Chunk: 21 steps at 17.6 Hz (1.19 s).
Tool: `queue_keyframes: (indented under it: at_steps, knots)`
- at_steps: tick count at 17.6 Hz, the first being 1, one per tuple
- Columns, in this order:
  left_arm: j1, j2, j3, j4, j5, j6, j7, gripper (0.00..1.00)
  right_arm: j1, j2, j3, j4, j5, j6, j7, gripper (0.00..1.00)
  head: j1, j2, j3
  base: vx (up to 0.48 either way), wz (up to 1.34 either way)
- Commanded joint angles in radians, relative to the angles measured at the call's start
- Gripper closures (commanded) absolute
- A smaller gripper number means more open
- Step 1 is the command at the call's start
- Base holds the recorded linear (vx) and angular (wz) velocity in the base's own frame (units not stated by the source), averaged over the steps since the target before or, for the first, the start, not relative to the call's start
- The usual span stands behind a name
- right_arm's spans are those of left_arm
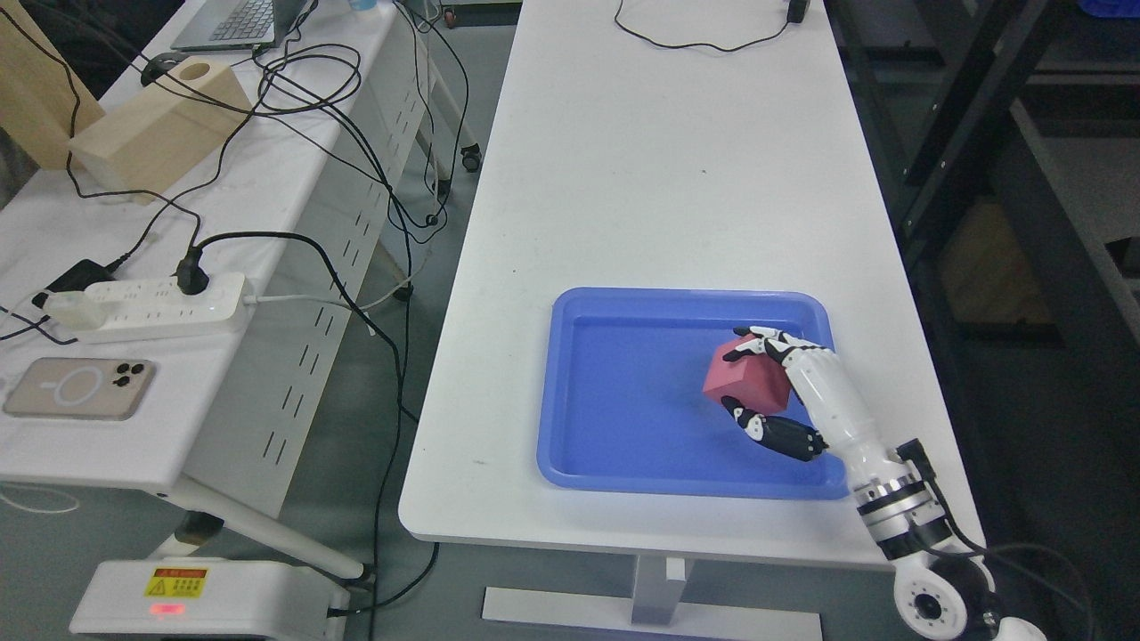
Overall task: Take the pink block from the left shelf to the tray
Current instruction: 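Lower the pink cube into the blue tray with the right hand, then open the right hand and release the pink cube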
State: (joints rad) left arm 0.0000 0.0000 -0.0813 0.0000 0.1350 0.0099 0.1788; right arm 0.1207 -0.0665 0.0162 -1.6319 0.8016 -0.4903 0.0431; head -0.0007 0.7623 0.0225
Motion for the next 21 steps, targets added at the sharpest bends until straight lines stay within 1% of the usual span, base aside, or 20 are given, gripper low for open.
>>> queue_keyframes:
  at_steps: [1,2,4,5,6,9,12,15,16,17,20,21]
  knots:
    - [-0.029,0.017,0.0,-0.017,0.0,-0.001,0.001,0.0,0.026,-0.039,0.001,-0.005,-0.036,-0.004,0.0,0.41,0.0,0.0,0.0,0.023,0.0]
    - [-0.031,0.017,0.0,-0.017,0.0,-0.001,0.001,0.0,0.042,-0.05,0.001,-0.005,-0.098,-0.016,0.001,0.37,0.0,0.0,0.0,0.017,0.0]
    - [-0.031,0.017,0.0,-0.017,0.0,-0.001,0.001,0.0,0.054,-0.079,-0.002,-0.005,-0.177,-0.092,0.003,0.35,0.0,0.0,0.0,0.0,0.0]
    - [-0.029,0.017,0.0,-0.017,0.0,-0.001,0.001,0.0,0.059,-0.085,-0.01,-0.005,-0.195,-0.105,0.003,0.32,0.0,0.0,0.0,0.0,0.0]
    - [-0.029,0.017,0.0,-0.017,0.0,-0.001,0.001,0.0,0.057,-0.084,-0.01,-0.005,-0.209,-0.105,0.01,0.28,0.0,0.0,0.0,0.0,0.0]
    - [-0.031,0.017,0.0,-0.017,0.0,-0.001,0.001,0.0,0.05,-0.081,-0.01,-0.005,-0.222,-0.096,0.079,0.23,0.0,0.0,0.0,0.0,0.0]
    - [-0.029,0.017,0.0,-0.017,0.0,-0.001,0.001,0.0,0.047,-0.076,-0.01,-0.005,-0.222,-0.082,0.113,0.2,0.0,0.0,0.0,0.0,0.0]
    - [-0.029,0.017,0.0,-0.017,0.0,-0.001,0.001,0.0,0.039,-0.072,-0.012,-0.005,-0.24,-0.027,0.118,0.01,0.0,0.0,0.0,0.0,0.0]
    - [-0.029,0.017,0.0,-0.017,0.0,-0.001,0.001,0.0,0.034,-0.068,-0.013,-0.005,-0.267,-0.024,0.11,0.01,0.0,0.0,0.0,0.0,0.0]
    - [-0.031,0.017,0.0,-0.017,0.0,-0.001,0.001,0.0,0.025,-0.059,-0.021,-0.005,-0.315,-0.022,0.104,0.01,0.0,0.0,0.0,0.0,0.0]
    - [-0.029,0.017,0.0,-0.017,0.0,-0.001,0.001,0.0,0.017,-0.053,-0.084,-0.005,-0.638,-0.013,0.115,0.01,0.0,0.0,0.0,0.0,0.0]
    - [-0.029,0.017,0.0,-0.017,0.0,-0.001,0.001,0.0,0.016,-0.055,-0.109,-0.003,-0.709,0.01,0.116,0.01,0.0,0.0,0.0,0.0,0.0]
